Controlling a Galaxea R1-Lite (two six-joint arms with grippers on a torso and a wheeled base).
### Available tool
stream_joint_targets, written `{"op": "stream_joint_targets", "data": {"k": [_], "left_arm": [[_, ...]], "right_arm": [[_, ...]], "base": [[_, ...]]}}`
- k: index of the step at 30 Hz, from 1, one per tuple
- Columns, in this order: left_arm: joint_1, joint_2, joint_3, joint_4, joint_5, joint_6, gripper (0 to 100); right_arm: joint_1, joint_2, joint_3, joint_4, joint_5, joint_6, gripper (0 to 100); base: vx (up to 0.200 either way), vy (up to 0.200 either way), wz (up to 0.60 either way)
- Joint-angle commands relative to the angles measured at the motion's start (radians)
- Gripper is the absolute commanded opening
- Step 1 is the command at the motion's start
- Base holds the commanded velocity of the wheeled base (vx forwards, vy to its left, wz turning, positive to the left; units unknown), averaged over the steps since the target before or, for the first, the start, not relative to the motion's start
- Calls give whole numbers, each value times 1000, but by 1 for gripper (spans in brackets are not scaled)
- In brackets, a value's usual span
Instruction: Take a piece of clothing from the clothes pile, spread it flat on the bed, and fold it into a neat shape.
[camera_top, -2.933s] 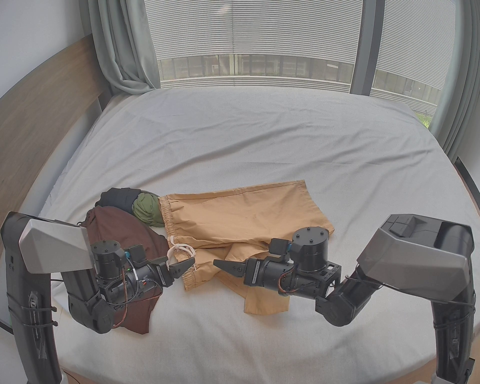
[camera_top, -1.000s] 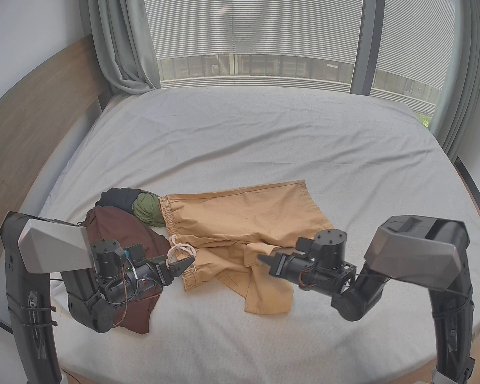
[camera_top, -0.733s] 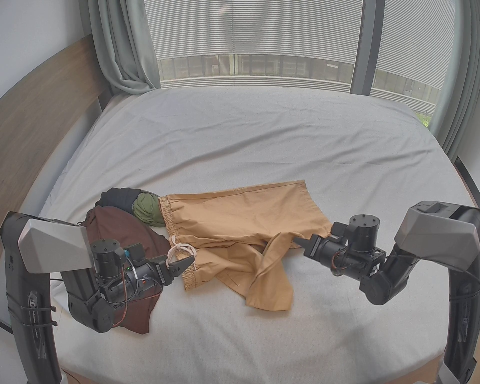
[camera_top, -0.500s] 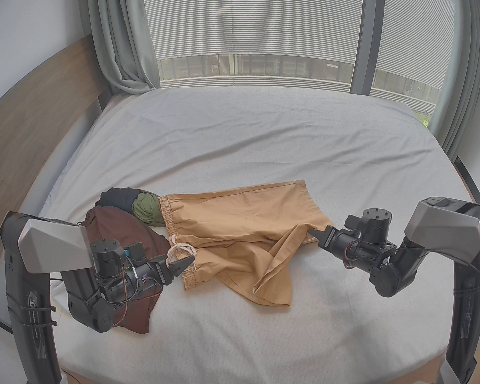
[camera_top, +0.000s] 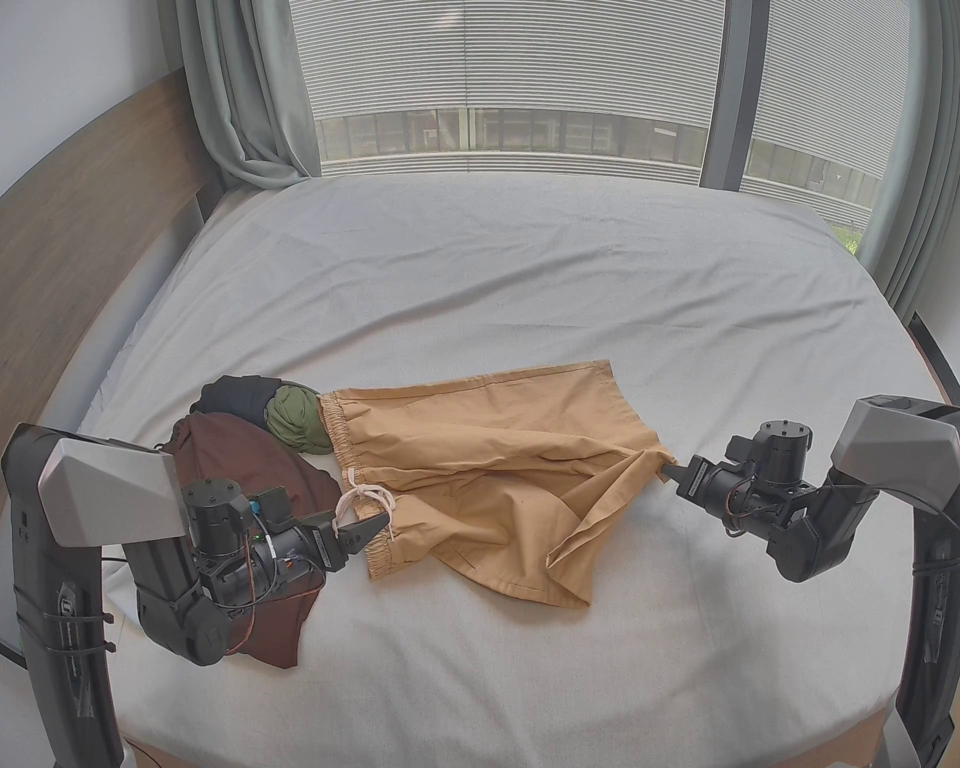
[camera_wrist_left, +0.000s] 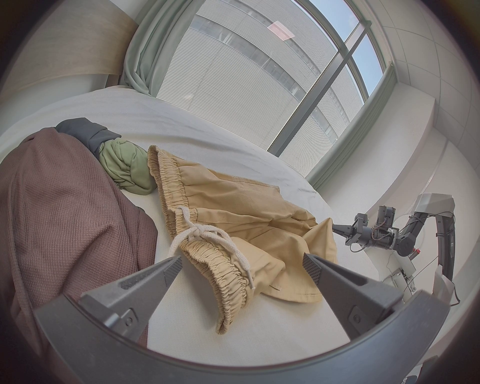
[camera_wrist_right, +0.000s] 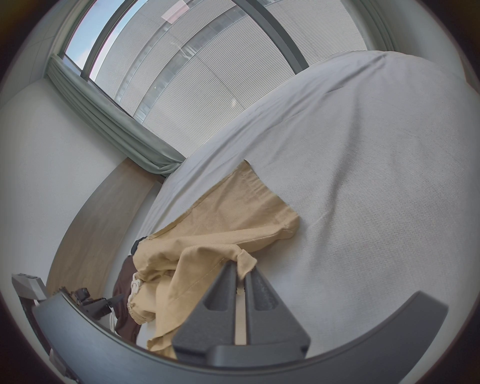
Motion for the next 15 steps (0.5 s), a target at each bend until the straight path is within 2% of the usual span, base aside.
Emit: {"op": "stream_joint_targets", "data": {"k": [1, 3, 6, 7, 15], "left_arm": [[-1, 7, 0, 0, 0, -1, 100], [-1, 9, 0, 0, 0, -1, 100], [-1, 9, 0, 0, 0, -1, 100], [-1, 9, 0, 1, 0, -1, 100], [-1, 33, -3, 0, -2, -1, 100]], "right_arm": [[-16, 42, -6, -7, 7, -17, 0], [-23, 53, 1, -22, 47, -29, 0], [-29, 53, -1, -41, 57, -29, 0], [-31, 53, -1, -41, 57, -29, 100], [-120, 43, -25, -42, 55, -57, 100]], "base": [[0, 0, 0], [0, 0, 0], [0, 0, 0], [0, 0, 0], [0, 0, 0]]}}
